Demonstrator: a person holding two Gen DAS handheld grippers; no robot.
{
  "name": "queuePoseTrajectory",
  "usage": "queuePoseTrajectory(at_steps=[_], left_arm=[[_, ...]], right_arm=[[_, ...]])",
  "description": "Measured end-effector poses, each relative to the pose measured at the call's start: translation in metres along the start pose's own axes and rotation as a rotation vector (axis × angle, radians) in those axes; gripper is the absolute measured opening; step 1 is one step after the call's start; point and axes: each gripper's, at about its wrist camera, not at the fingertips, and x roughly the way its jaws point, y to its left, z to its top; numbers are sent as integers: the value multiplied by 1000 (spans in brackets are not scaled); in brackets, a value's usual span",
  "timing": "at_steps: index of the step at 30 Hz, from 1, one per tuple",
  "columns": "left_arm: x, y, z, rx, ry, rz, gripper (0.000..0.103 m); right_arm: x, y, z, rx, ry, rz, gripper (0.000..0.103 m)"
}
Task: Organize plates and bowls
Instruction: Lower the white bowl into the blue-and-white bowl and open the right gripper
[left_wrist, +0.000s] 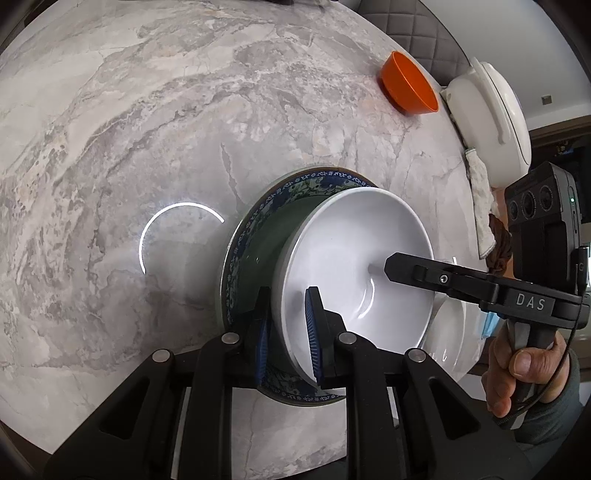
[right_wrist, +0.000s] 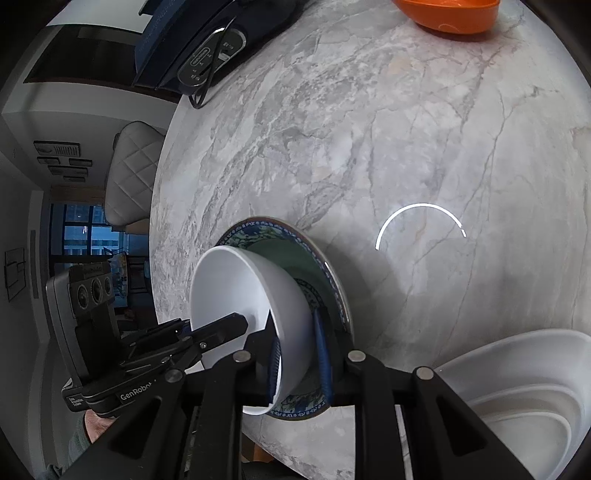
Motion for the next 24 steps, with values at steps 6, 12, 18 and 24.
queuePoseTrajectory(at_steps=[6,12,18,24], left_arm=[[5,-1,1,1,4,8,17],[11,-1,3,-3,14,15,18],[7,-2,6,1,-5,11,25],[-7,-18,6,45,-45,-1,76]], right_arm=[[4,18,-1,-111,2,-116,20],[10,33,-2,-206,5,-229,20],[12,36,-1,-224,6,-267,15],[9,35,-2,-225,-2,-276,13]])
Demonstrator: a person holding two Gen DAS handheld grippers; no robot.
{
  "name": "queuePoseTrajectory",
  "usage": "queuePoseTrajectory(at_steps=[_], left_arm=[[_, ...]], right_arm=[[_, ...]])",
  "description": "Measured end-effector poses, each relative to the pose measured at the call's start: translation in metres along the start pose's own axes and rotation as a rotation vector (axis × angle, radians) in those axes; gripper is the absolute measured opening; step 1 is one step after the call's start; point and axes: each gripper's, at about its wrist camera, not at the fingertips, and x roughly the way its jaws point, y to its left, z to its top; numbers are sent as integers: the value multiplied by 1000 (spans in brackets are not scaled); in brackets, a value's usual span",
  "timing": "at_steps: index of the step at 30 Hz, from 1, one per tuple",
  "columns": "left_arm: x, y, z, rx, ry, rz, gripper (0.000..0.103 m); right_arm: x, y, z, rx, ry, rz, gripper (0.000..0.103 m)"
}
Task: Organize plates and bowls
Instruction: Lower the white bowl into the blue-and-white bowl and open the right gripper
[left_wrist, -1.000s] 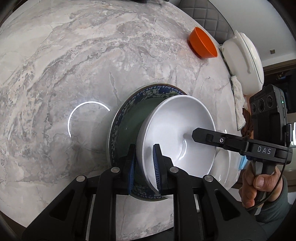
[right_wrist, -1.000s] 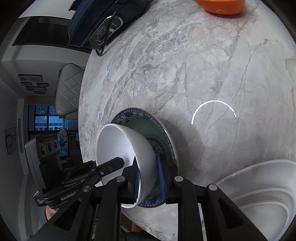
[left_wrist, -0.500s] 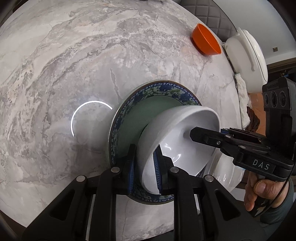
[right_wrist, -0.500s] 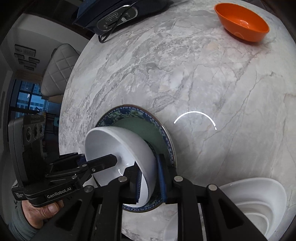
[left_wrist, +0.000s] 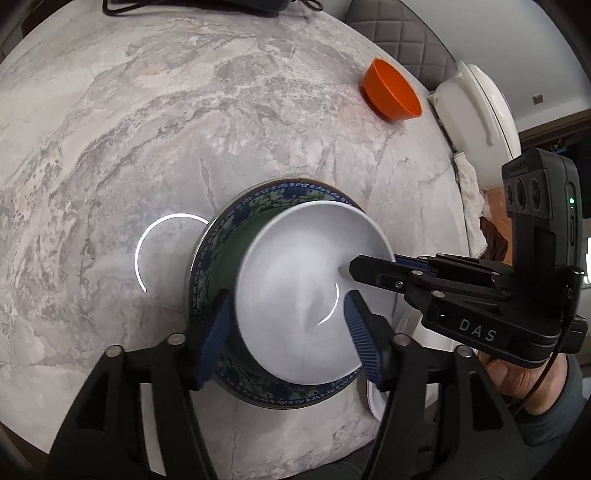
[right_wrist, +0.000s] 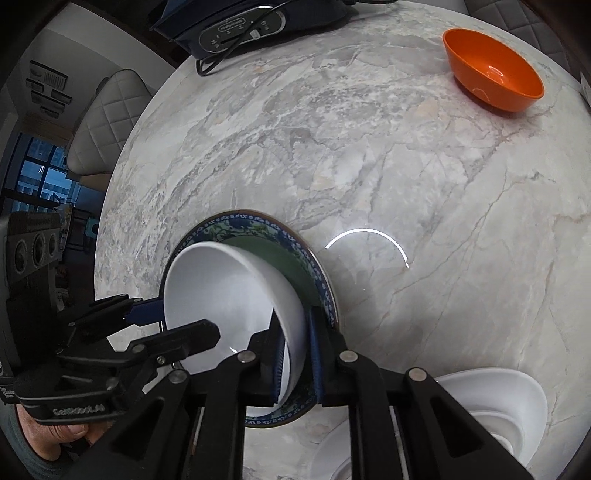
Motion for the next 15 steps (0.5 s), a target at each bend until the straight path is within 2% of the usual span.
queuePoseTrajectory(at_steps=[2,10,12,13,14,15], left_arm=[[-5,-5,2,13,-13,17,83],[-30,-5,2,-5,-42,27,84],[-42,-6,1,-6,-66,16,88],[-49,-6,0,-3,-82,17,90],[-55,-7,1,3,-97,20,95],[-60,-6,3,6,-110,18,100]], right_arm=[[0,-1,0,4,2,3,13],[-1,-4,0,7,3,9,13],[-5,-5,-1,25,-4,29,18],[-10,-6,-2,30,-18,45,26],[-16,-6,-2,35,-38,69,41],[-23,-7,-3,43,-61,94,50]])
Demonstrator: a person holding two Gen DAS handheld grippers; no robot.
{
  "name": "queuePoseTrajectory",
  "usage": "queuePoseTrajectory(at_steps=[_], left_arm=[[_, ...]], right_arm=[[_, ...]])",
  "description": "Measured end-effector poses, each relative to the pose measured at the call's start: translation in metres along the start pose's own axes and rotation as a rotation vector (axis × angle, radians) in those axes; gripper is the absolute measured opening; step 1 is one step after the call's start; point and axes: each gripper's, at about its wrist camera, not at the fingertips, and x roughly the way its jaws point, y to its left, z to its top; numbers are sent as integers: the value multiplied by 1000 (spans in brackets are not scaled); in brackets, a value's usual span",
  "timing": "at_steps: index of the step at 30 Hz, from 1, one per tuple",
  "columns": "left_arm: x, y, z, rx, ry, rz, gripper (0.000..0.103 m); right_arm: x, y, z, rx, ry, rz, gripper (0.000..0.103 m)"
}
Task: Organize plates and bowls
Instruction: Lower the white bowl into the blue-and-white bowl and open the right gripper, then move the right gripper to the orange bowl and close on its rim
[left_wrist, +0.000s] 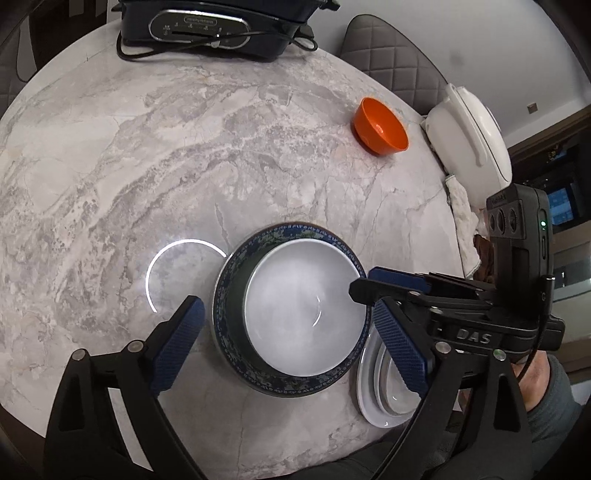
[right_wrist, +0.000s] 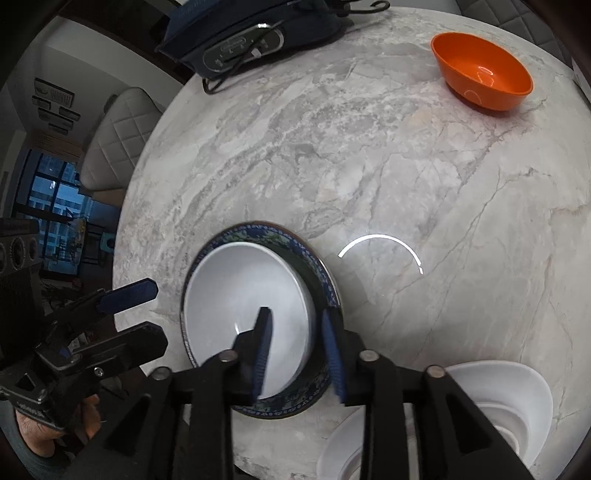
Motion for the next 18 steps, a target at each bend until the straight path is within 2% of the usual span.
queuePoseTrajectory(at_steps=[1,2,3,6,9,11,13,16,18], left_arm=[[-3,1,3,2,-6,-3,103],[-5,2,8,10,-11,4,103],[-7,3,13,24,-19,24,103],[-18,3,33,77,-83,60,103],[-22,2,57,102,-112,75,103],[-19,-1,75,107,-103,78,103],[-13,-7,94,114,-88,67,103],[12,-22,126,119,-9,90,103],[31,-29,148,101,30,68,103]], right_arm=[[-8,-1,0,9,-27,31,67],[-17,-2,0,19,-59,65,81],[-26,-5,1,30,-92,99,84],[-53,-22,4,77,-169,188,87],[-80,-61,9,199,-235,266,87],[-100,-95,12,281,-292,273,88],[-120,-127,16,335,-335,235,88],[-141,-174,23,422,-374,235,88],[-150,-200,30,470,-397,239,88]])
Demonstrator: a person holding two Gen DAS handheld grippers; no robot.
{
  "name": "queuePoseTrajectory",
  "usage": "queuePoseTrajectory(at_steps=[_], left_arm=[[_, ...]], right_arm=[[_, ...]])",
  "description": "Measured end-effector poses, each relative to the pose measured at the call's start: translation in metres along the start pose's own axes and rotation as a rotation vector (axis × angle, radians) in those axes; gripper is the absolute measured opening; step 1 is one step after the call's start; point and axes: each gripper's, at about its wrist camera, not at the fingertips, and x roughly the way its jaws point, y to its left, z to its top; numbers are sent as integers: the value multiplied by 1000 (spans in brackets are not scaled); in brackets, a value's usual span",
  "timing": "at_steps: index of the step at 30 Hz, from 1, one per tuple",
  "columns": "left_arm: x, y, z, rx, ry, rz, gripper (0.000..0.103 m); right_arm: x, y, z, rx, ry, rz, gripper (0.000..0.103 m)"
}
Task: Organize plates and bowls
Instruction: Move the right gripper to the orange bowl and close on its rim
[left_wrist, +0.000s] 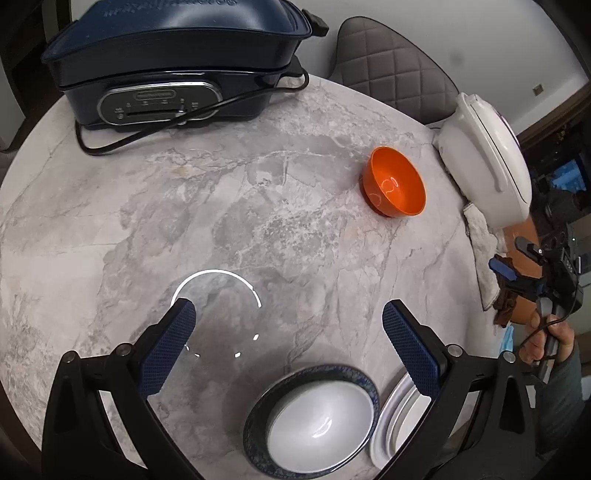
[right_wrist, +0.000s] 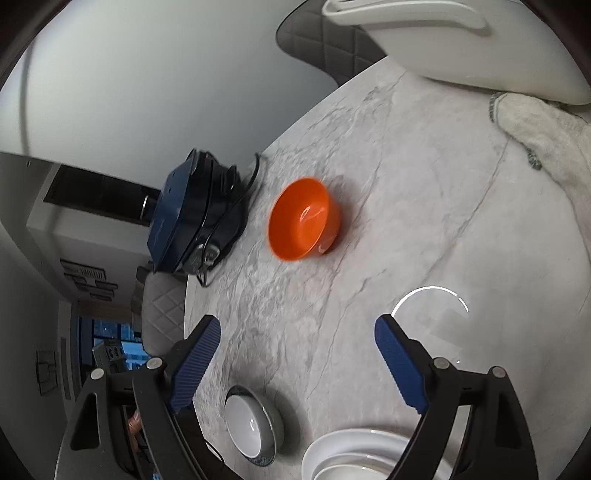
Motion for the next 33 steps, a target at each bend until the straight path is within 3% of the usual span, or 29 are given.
queuePoseTrajectory(at_steps=[2,6,10,13,16,19,24,33], left_arm=[[18,-8,22,-5,25,-18,102],[63,-33,62,64,100,66,102],[103,-51,93,77,129,35,102],[128,-66,113,100,126,3,101],[148,-83,129,141,122,-7,101],[166,-95,140,180,132,-5,99],[193,-96,149,178,167,-18,73],[211,-87,151,148,173,-81,68]], right_arm=[[-2,-14,21,41,-13,7,85],[12,-32,55,105,-17,33,77],[41,-29,76,55,22,-5,77],[70,-24,84,19,100,13,77],[88,-22,89,-5,115,7,77],[99,-23,97,4,115,4,73],[121,-18,101,-45,165,-28,65],[141,-24,104,-34,189,-63,58]])
